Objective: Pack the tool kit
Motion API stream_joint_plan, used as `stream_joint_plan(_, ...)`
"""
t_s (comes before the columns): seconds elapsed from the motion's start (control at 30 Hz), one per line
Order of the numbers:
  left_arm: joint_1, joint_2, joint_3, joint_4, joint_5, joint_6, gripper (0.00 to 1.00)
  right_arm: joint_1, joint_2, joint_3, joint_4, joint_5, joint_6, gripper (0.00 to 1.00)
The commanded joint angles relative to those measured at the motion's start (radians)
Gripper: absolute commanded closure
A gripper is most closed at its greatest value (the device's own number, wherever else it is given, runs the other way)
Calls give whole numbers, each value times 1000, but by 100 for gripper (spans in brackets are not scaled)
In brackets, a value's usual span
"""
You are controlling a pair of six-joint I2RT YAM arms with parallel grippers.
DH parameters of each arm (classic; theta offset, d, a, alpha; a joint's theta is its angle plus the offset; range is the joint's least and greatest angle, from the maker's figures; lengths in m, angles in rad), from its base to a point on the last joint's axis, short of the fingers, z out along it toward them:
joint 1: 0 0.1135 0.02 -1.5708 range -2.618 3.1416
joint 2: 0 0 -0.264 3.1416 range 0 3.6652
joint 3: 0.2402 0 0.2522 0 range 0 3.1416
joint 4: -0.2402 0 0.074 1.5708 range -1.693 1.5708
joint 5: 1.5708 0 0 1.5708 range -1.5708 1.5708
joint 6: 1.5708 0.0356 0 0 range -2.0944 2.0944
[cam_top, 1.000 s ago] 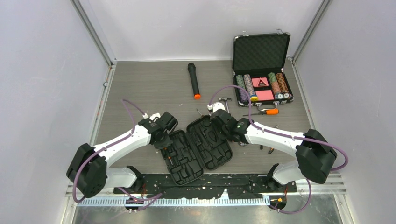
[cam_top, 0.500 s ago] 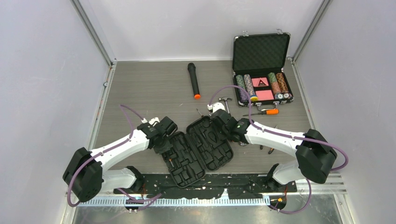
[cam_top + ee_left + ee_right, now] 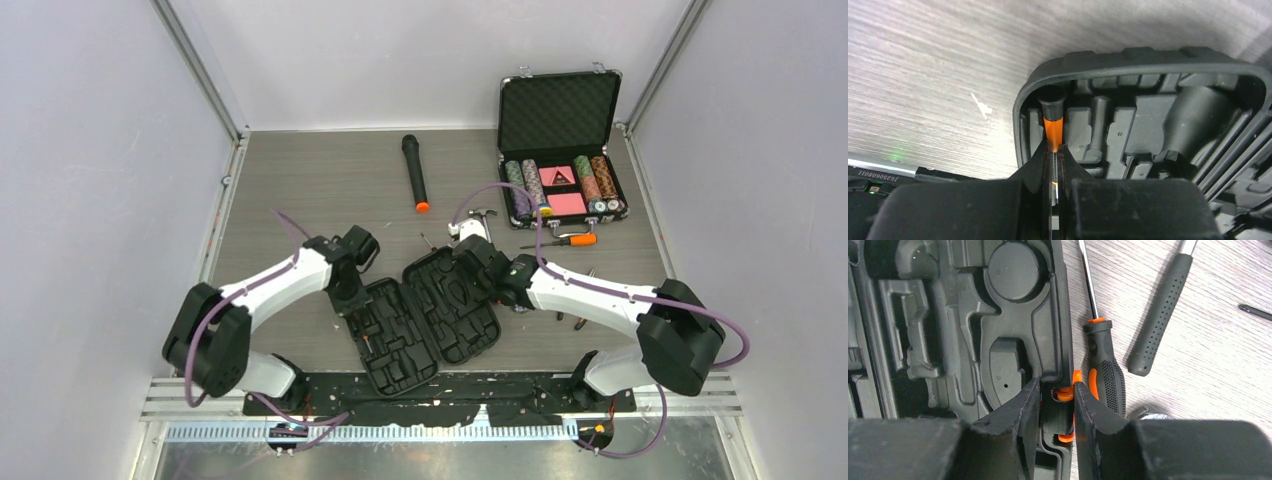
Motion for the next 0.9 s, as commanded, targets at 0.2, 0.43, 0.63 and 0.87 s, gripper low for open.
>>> stream_joint_plan(0.2,162,202,150,232,-43,263,100,4,-101,-37,56,-42,102,76)
stream_joint_plan(0.43,190,195,154,248,-24,309,98,4,-110,-37,105,-98,176,71)
stream_joint_plan(0.63,190,68,119,235,-40,315,82,5,-114,-25,110,-81,193,70)
stream_joint_plan(0.87,188,-63,120,199,-53,328,69,4,-111,-17,91,-32,195,70)
